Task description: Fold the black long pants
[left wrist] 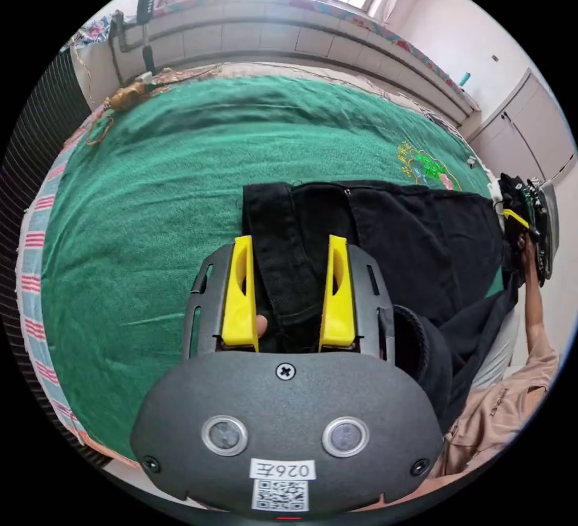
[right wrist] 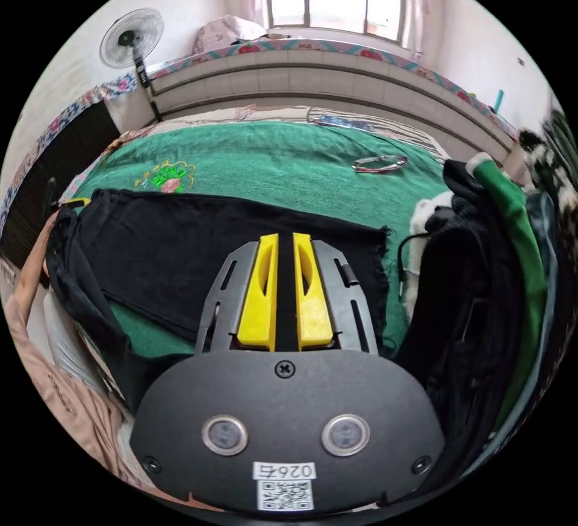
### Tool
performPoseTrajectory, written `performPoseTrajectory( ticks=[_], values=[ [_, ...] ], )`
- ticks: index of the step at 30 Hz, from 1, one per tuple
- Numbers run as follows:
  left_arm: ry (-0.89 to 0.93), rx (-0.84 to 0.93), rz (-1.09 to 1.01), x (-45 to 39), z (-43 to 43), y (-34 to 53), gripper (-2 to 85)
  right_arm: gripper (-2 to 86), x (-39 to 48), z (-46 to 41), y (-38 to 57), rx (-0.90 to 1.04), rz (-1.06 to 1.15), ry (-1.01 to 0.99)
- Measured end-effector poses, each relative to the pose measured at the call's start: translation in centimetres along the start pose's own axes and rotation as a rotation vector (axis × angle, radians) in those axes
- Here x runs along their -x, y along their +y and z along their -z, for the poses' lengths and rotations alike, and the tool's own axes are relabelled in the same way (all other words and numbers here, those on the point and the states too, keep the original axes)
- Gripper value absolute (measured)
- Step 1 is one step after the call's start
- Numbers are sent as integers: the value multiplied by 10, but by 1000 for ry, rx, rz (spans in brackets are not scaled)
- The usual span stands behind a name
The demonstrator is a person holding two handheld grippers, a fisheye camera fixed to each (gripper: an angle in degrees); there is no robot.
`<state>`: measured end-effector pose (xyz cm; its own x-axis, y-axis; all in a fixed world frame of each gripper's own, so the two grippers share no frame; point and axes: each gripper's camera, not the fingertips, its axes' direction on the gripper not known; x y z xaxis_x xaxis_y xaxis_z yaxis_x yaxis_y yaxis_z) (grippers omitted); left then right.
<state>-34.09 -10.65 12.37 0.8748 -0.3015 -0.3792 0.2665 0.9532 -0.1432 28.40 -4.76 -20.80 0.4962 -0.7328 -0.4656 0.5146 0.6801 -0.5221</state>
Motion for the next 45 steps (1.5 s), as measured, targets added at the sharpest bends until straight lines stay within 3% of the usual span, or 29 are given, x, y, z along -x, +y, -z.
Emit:
performPoseTrajectory(
  ticks=[2,6,8,14,17,22,25,28,31,37,42,45],
  values=[
    [-73,-14,-76,-5,-3,-5,150,33,12,-21,-28,74,136,7],
    [-23,-41,-76,5,-1,-9,156,41,37,-62,-71,142,292,79],
    [-37,-39,-82,6,0,-14,159,32,49,-114,-86,296,306,67],
    [-107,-42,-116,2,5,-28,148,30,60,-103,-98,199,353,102],
    [-46,-32,-99,15,7,-35,156,57,66,-104,-110,185,432,159],
    [33,2,-107,31,10,-51,167,125,78,-135,-147,299,601,167],
    [-22,28,-113,32,15,-61,143,115,64,-147,-172,396,571,27],
    [-11,-14,-116,37,23,-63,62,81,58,-157,-184,455,504,-59],
    [8,-78,-87,46,36,-60,42,4,72,-156,-185,481,515,-6],
    [-25,-170,-76,63,74,-68,29,-13,116,-154,-187,498,616,260],
    [-136,-100,-96,65,73,-100,35,-13,130,-151,-215,396,562,374],
    [-42,-62,-61,81,65,-106,48,-8,116,-182,-223,535,478,316]
  ],
)
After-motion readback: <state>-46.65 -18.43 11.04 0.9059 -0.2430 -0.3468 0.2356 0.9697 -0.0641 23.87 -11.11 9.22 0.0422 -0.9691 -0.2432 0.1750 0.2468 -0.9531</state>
